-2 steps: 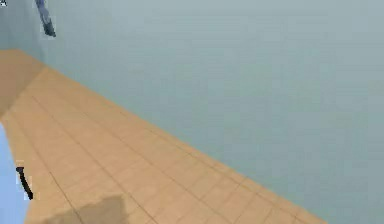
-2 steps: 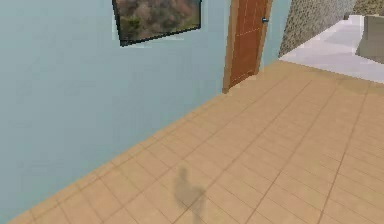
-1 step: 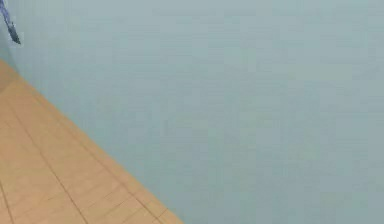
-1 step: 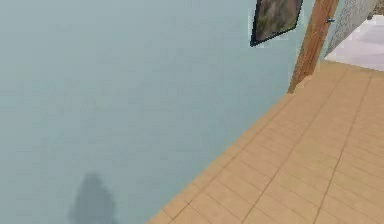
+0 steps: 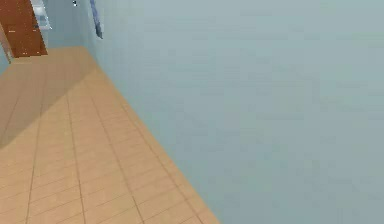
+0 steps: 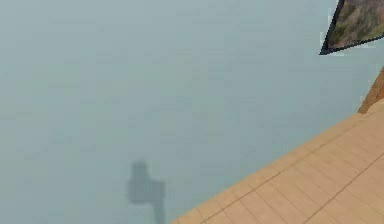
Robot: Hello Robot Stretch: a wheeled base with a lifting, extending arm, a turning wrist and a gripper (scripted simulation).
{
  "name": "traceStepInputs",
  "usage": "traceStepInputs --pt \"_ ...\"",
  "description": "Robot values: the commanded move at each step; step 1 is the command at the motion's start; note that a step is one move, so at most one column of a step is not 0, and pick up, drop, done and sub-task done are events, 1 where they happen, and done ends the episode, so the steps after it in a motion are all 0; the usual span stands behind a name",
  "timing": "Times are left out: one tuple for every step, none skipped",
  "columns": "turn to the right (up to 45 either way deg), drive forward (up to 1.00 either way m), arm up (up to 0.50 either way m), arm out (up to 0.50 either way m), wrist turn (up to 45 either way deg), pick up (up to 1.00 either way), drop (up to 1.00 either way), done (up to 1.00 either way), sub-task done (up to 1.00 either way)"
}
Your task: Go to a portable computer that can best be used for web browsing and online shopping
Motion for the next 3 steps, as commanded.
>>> traceStepInputs --pt "0.0 0.15 0.00 0.00 0.0 0.00 0.00 0.00 0.00" --pt "-30.0 0.00 0.00 0.00 0.0 0.00 0.00 0.00 0.00" --pt "0.0 0.75 0.00 0.00 0.0 0.00 0.00 0.00 0.00"
